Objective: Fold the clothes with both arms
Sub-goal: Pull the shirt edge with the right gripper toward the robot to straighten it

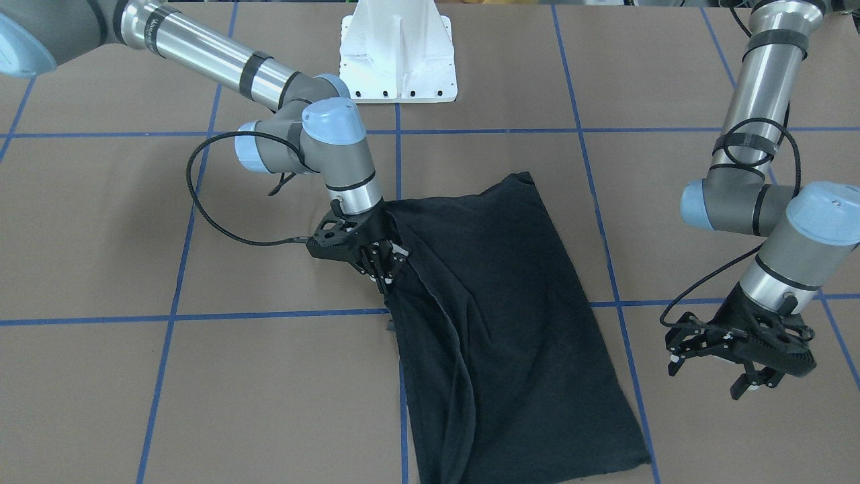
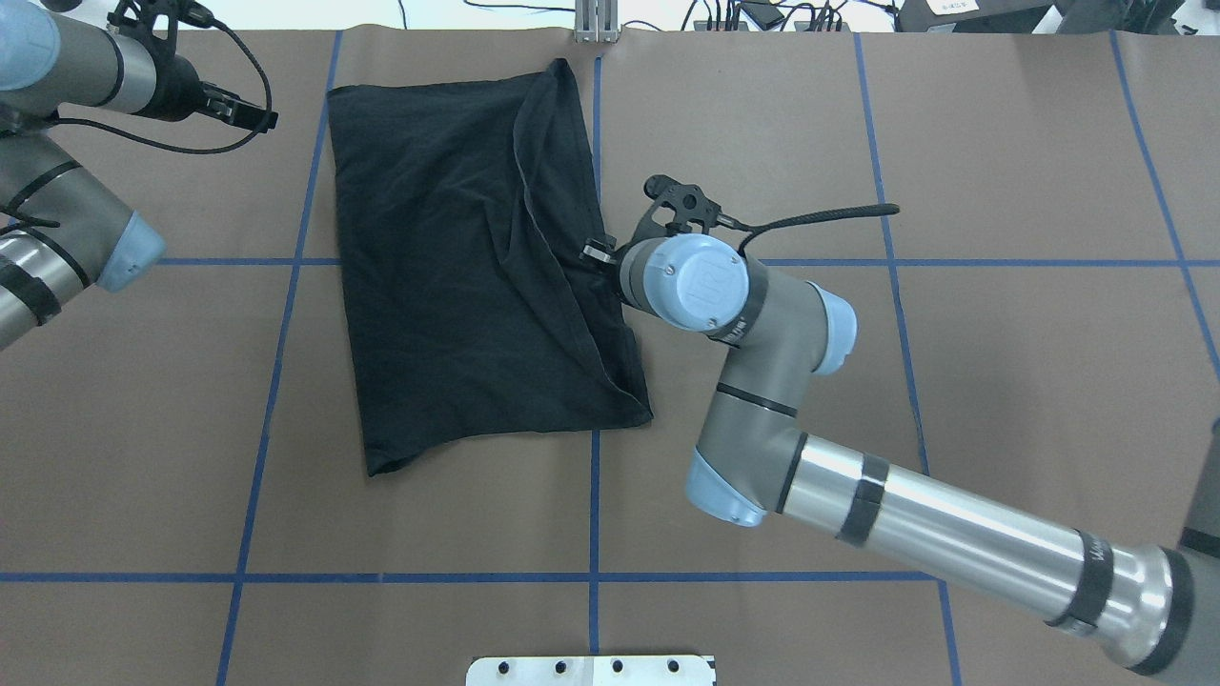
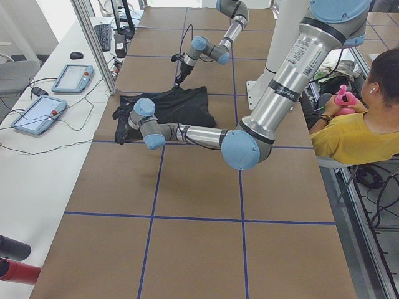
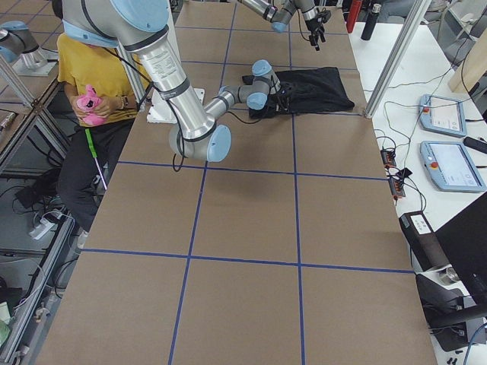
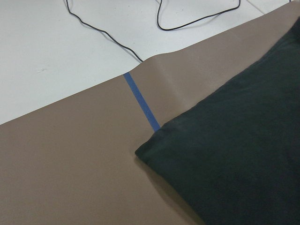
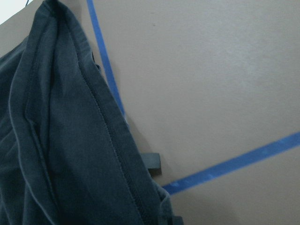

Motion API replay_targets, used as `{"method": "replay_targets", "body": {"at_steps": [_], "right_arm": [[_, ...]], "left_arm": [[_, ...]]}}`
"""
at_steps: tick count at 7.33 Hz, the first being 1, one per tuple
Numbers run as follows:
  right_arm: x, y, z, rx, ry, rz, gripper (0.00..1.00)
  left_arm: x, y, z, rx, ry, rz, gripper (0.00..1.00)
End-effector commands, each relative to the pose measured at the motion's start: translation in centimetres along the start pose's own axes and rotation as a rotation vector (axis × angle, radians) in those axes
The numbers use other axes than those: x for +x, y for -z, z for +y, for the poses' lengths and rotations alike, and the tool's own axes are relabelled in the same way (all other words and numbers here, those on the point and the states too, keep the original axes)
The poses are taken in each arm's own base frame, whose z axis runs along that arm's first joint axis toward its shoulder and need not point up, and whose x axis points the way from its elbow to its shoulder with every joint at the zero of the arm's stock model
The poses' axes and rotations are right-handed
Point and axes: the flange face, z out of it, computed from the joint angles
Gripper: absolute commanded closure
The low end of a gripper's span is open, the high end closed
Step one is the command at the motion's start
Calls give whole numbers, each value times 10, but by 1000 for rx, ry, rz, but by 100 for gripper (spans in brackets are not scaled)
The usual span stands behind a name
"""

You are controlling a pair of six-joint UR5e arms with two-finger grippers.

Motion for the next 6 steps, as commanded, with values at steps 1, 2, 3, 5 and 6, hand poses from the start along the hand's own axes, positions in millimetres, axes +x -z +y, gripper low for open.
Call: {"method": "replay_targets", "body": {"at_steps": [1, 2, 3, 5, 6], "right_arm": [[50, 36, 22, 2, 25, 3, 100], [48, 43, 27, 2, 30, 17, 100], [48, 43, 35, -8, 37, 18, 95], [37, 49, 16, 0, 50, 10, 0], [29, 65, 13, -23, 74, 20, 0]], "left_arm": [[2, 1, 0, 2, 1, 3, 0], [2, 1, 0, 2, 1, 3, 0], [3, 0, 0, 2, 0, 4, 0], [3, 0, 0, 2, 0, 4, 0], [3, -1, 1, -2, 1, 4, 0]]}}
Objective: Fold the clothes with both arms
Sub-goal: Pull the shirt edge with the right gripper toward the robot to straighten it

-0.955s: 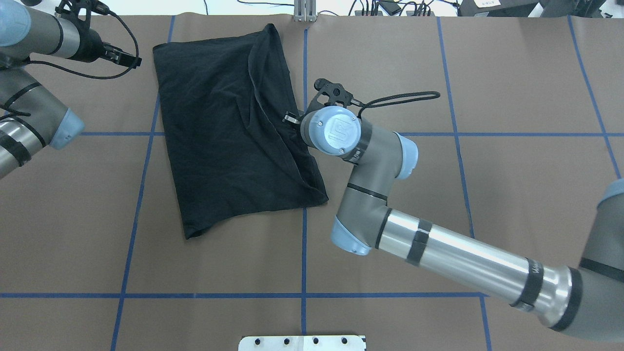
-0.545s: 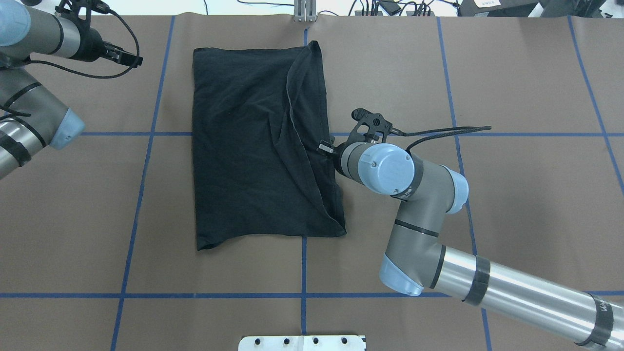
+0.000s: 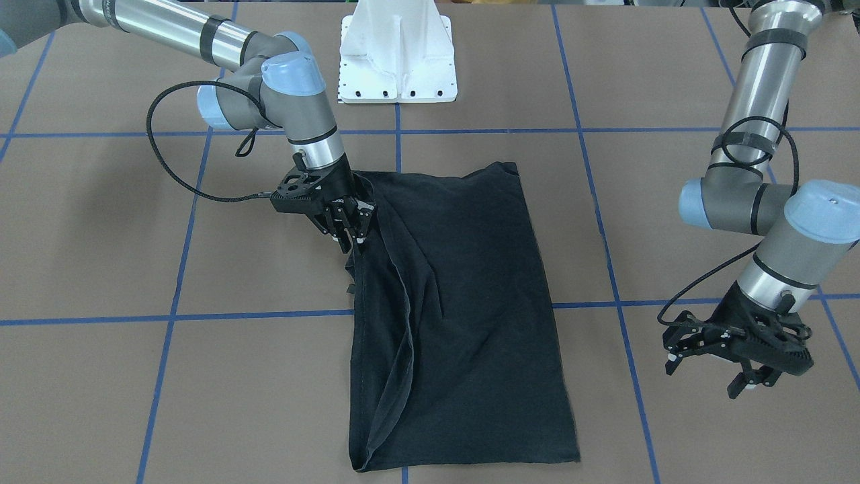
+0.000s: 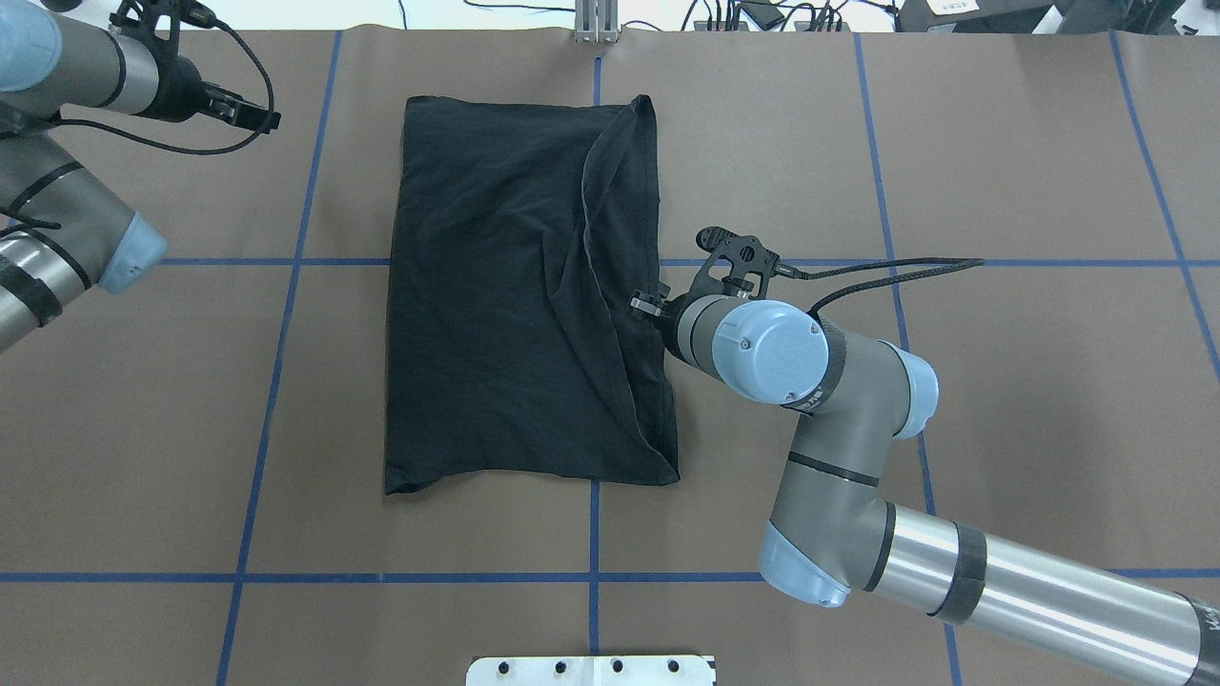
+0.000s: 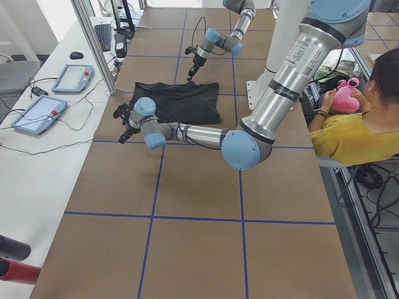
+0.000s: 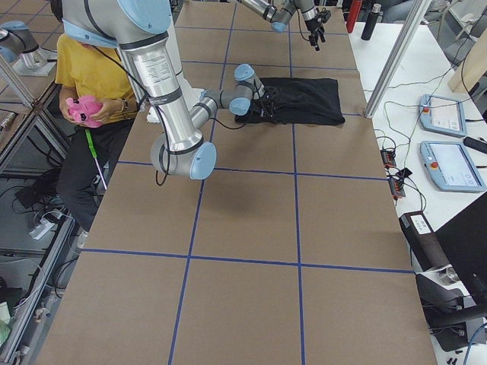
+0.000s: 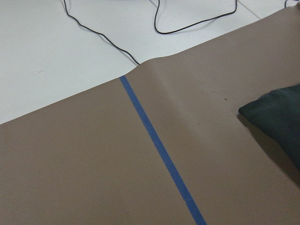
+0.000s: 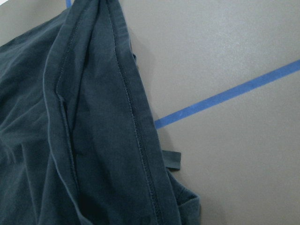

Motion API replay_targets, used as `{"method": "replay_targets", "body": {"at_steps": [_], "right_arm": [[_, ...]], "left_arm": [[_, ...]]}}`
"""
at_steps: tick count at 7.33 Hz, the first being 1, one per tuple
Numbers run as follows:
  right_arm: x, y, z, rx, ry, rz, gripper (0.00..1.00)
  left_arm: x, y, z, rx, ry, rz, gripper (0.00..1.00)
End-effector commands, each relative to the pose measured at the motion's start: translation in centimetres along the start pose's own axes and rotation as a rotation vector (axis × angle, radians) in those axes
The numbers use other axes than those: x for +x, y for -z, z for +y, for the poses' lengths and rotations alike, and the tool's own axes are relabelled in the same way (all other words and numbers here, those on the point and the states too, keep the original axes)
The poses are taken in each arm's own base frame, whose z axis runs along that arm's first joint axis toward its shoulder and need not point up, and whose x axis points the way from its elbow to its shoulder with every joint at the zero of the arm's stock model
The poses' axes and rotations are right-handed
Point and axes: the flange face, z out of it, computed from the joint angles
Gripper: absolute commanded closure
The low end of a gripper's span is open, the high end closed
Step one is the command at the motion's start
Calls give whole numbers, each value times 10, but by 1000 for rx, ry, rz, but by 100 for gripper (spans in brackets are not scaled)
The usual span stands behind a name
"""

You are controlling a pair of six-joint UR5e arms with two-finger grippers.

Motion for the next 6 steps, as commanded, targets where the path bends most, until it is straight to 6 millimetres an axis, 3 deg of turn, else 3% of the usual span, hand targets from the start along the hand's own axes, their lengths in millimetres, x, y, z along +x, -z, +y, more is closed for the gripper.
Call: {"method": "replay_targets", "body": {"at_steps": [1, 2, 4, 5, 6], "right_arm": [[-19, 39, -4, -44, 28, 26, 0], [-23, 46, 29, -75, 49, 51, 0], [-19, 39, 95, -77, 46, 56, 1], [-17, 39, 113, -76, 49, 55, 4], [-15, 39, 122, -59, 60, 53, 24]], "left_arm": [[0, -1, 1, -3, 0, 0, 0], [-1, -2, 2, -4, 1, -1, 0], [0, -2, 2, -5, 5, 0, 0], [1, -2, 2, -4, 4, 1, 0], [0, -2, 2, -5, 6, 0, 0]]}}
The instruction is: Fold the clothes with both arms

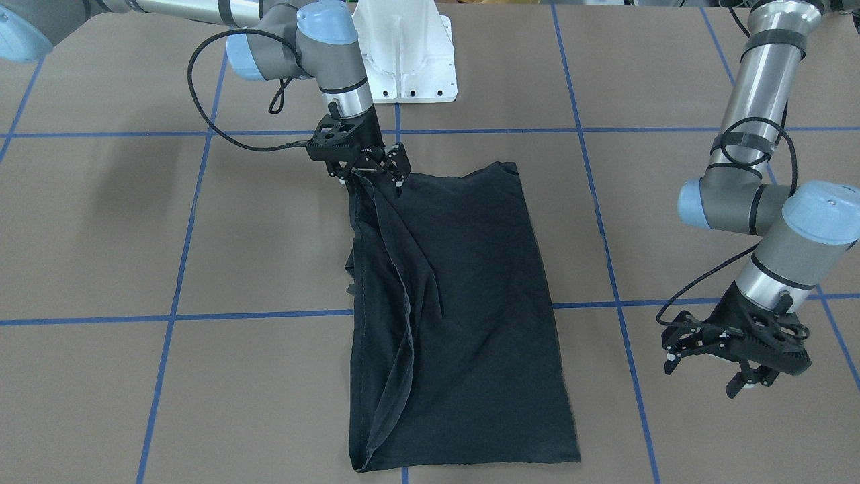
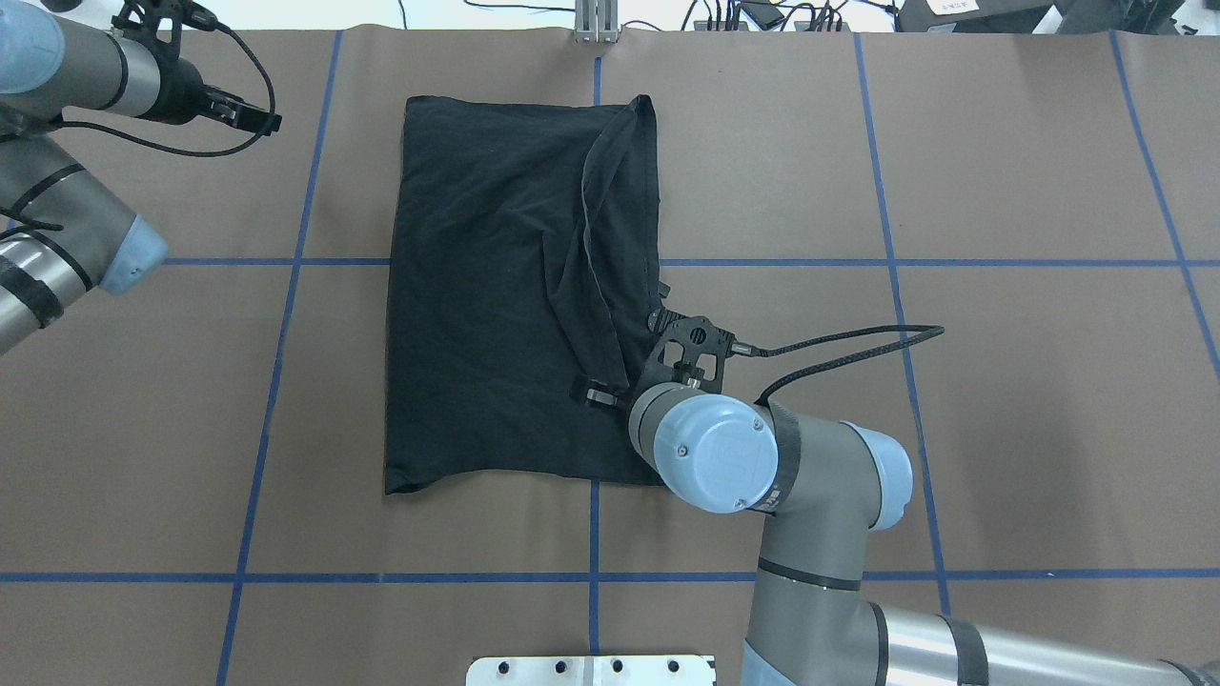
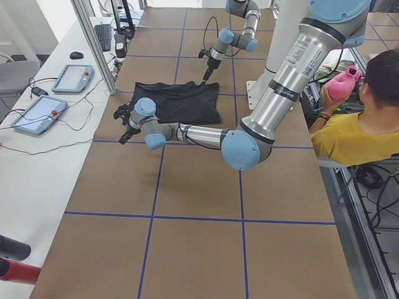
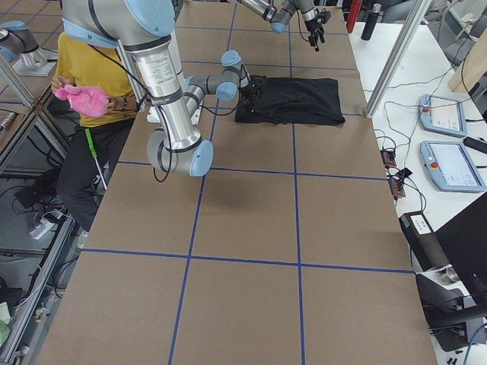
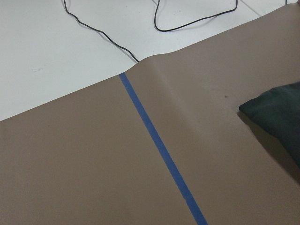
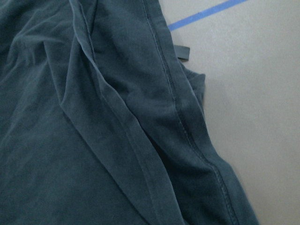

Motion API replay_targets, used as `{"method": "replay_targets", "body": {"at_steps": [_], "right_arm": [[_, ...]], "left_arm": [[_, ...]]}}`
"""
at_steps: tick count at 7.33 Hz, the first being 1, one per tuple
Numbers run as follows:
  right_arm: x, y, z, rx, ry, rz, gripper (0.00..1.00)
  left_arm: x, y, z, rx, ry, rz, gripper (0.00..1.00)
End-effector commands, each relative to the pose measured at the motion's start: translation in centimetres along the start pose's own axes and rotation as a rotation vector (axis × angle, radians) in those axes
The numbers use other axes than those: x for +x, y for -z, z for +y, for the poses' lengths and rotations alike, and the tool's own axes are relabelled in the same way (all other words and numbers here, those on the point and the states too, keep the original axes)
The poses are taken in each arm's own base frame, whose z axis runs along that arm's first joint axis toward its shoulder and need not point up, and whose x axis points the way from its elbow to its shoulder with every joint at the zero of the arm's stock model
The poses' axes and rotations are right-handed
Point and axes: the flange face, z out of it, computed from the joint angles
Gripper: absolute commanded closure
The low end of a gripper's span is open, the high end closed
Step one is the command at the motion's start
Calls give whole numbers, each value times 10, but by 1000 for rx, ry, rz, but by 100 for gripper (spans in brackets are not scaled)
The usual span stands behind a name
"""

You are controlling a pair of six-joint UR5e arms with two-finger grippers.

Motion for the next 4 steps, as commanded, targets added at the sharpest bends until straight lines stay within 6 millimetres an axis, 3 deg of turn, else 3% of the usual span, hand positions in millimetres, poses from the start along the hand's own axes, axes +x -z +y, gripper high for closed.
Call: {"method": "replay_targets", "body": {"at_steps": [1, 2, 4], "right_arm": [[2, -2, 18, 16, 16, 0, 45], [3, -3, 15, 22, 23, 1, 56], [5, -4, 10, 29, 52, 8, 57]], "left_arm": [[0, 0, 0, 0, 0, 0, 0], [0, 0, 0, 0, 0, 0, 0], [0, 0, 0, 0, 0, 0, 0]]}}
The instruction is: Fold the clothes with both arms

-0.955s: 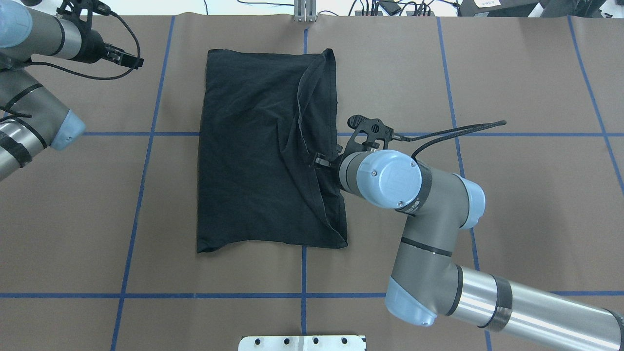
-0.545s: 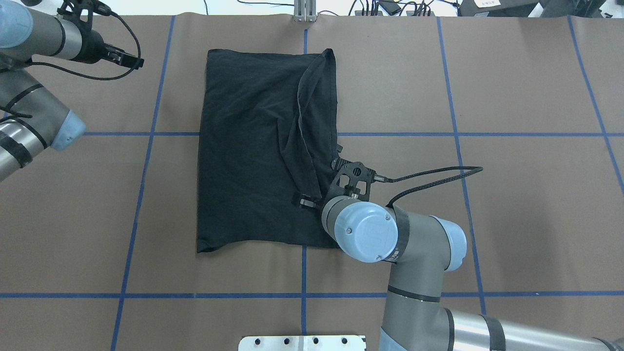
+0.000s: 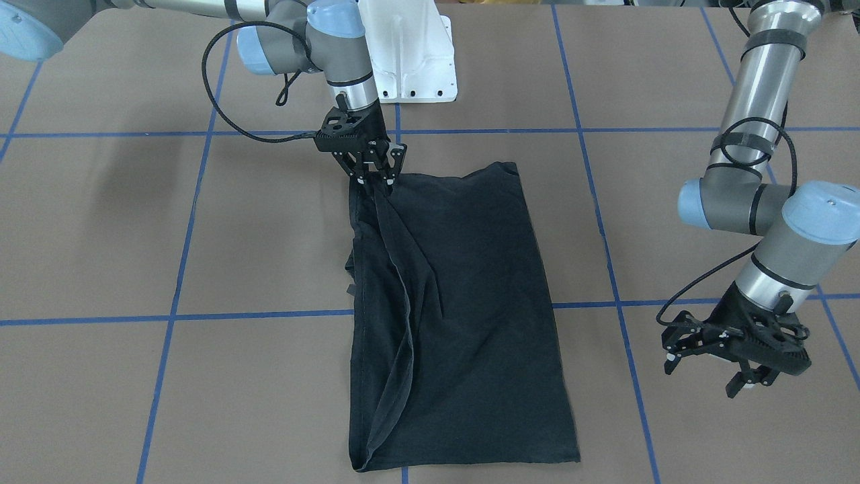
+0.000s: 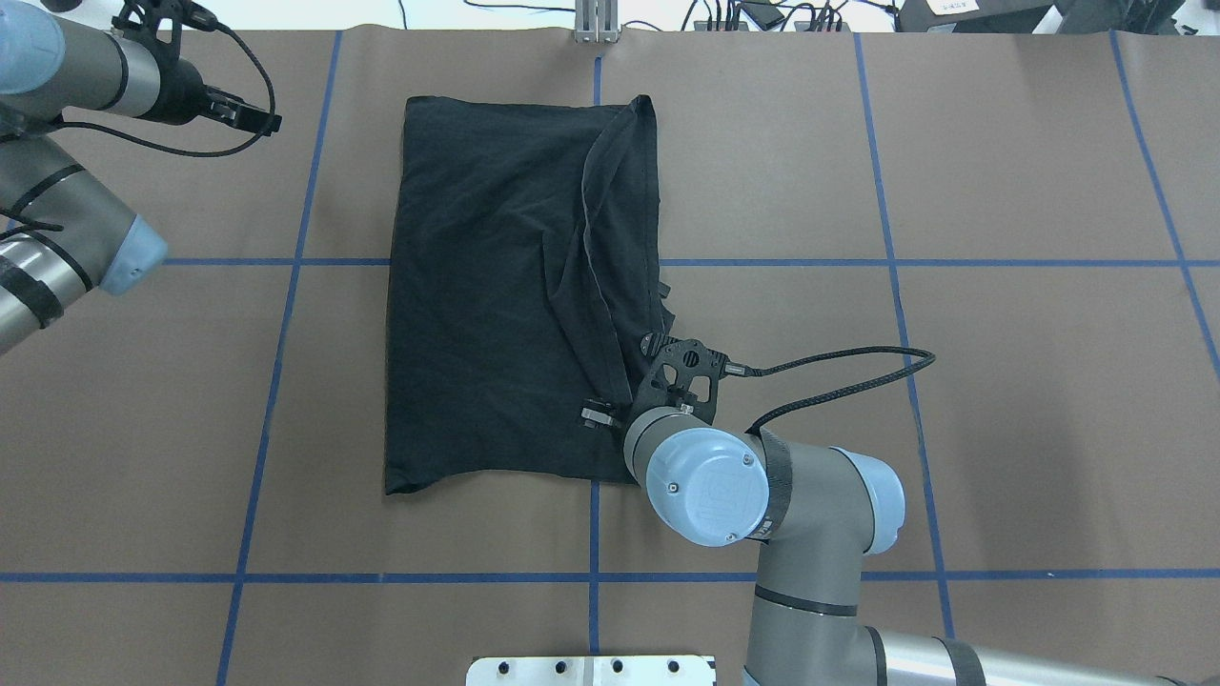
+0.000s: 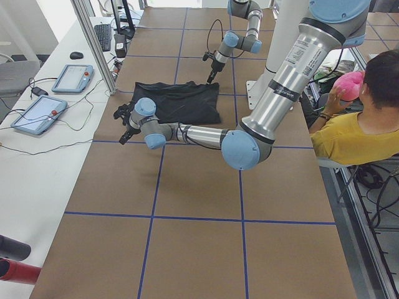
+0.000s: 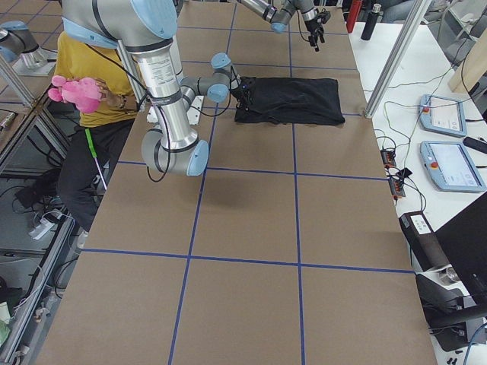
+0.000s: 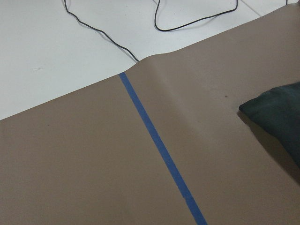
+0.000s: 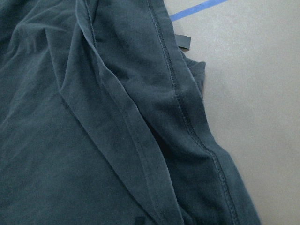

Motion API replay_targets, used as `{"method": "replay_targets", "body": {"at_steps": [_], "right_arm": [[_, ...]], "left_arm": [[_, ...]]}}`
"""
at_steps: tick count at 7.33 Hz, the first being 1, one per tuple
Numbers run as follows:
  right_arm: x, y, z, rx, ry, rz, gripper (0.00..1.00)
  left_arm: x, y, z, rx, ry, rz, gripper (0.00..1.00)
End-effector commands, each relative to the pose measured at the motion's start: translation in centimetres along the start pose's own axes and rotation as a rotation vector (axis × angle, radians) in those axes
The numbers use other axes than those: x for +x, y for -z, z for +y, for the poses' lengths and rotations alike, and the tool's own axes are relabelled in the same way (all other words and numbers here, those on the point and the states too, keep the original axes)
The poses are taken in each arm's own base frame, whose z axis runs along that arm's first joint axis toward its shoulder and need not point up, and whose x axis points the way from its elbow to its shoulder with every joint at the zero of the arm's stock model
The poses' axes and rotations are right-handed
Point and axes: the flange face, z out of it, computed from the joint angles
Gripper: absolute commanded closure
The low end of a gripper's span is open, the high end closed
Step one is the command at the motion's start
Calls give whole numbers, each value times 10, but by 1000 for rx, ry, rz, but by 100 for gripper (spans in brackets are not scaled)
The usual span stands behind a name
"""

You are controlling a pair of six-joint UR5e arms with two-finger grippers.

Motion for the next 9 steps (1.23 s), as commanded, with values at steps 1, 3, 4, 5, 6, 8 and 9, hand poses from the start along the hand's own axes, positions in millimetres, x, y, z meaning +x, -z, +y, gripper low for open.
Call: {"method": "replay_targets", "body": {"at_steps": [1, 3, 4, 5, 6, 8, 9], "right_arm": [[2, -1, -2, 4, 16, 4, 57], [4, -4, -2, 5, 19, 11, 68], [4, -4, -1, 2, 20, 11, 84], [4, -4, -1, 3, 20, 11, 97], [4, -4, -1, 3, 18, 10, 100], [3, 2, -10, 10, 10, 2, 100], [14, 4, -13, 11, 9, 6, 100]], "left_arm": [[0, 0, 0, 1, -1, 1, 0], [0, 0, 0, 0, -1, 0, 0], [0, 0, 0, 1, -1, 1, 0], [0, 0, 0, 0, -1, 0, 0], [0, 0, 0, 1, 0, 1, 0], [1, 1, -1, 4, 5, 2, 0], [1, 1, -1, 4, 5, 2, 0]]}}
